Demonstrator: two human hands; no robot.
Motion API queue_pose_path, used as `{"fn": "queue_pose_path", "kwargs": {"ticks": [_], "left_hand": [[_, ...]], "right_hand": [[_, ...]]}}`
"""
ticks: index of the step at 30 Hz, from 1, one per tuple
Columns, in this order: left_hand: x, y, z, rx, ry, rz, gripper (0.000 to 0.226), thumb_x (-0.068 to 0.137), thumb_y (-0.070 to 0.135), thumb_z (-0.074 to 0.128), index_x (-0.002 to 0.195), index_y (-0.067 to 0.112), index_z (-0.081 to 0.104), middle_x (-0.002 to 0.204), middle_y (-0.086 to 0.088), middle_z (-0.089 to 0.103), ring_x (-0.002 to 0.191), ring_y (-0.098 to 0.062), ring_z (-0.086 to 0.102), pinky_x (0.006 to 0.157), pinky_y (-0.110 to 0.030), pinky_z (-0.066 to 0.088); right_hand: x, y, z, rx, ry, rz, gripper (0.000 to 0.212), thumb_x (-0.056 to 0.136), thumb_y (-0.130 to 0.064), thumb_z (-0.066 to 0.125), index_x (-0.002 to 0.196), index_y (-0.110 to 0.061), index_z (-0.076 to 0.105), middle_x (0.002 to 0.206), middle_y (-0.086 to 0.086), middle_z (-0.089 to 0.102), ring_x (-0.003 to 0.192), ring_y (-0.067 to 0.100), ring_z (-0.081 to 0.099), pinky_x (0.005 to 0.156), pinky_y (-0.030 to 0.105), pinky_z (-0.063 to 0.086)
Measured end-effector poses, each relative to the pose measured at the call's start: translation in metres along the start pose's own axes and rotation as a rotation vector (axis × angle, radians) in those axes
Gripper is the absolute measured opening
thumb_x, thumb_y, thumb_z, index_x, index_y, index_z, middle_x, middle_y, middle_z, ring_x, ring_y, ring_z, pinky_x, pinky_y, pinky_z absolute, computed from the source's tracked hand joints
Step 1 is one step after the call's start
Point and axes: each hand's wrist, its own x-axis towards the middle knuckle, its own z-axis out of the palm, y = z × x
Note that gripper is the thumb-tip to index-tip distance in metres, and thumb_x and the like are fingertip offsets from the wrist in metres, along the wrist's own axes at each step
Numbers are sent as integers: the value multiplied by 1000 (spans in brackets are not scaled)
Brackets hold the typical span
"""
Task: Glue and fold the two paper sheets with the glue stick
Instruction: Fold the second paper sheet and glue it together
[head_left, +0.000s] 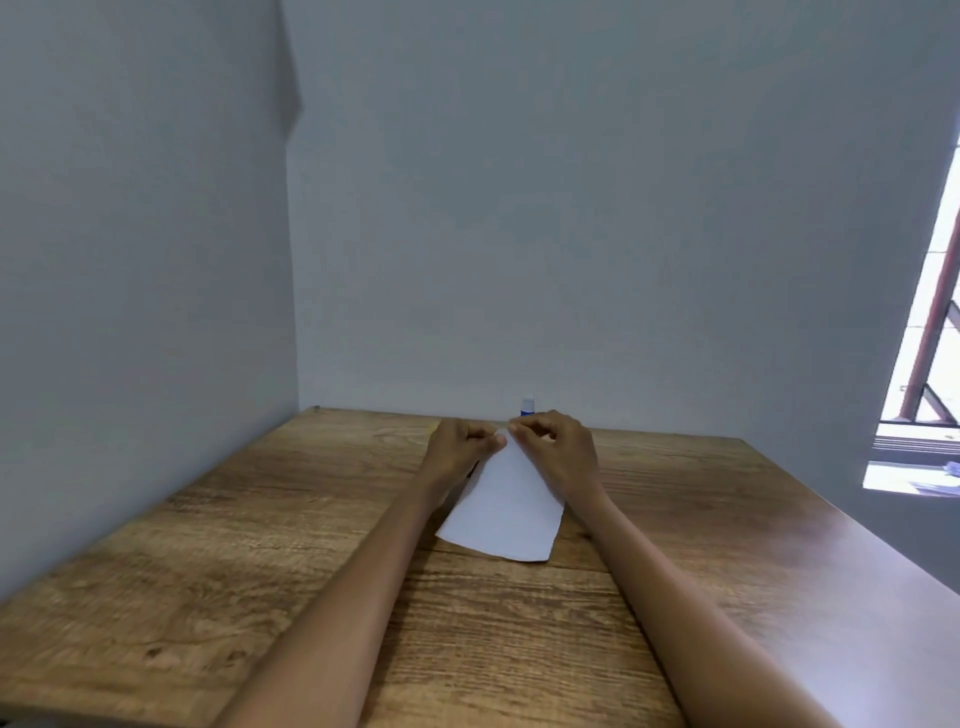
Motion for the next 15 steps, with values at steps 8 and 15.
{"fn": "queue_pose_path", "kwargs": {"ticks": [8, 15], "left_hand": [[1, -1, -4, -23, 68, -30, 14, 87, 20, 66, 86, 10, 76, 87, -11, 75, 87, -29, 70, 78, -41, 55], [0, -1, -6, -21, 107, -81, 13, 87, 21, 66, 82, 13, 75, 85, -7, 74, 83, -22, 69, 73, -35, 54]], "right_hand": [[3, 7, -1, -62, -41, 46, 16, 83, -36, 68, 89, -24, 76, 73, -23, 64, 71, -7, 60, 59, 14, 39], [4, 15, -8, 23, -89, 166, 5, 81, -29, 72, 78, -26, 74, 73, -17, 68, 69, -2, 62, 60, 16, 44]]}}
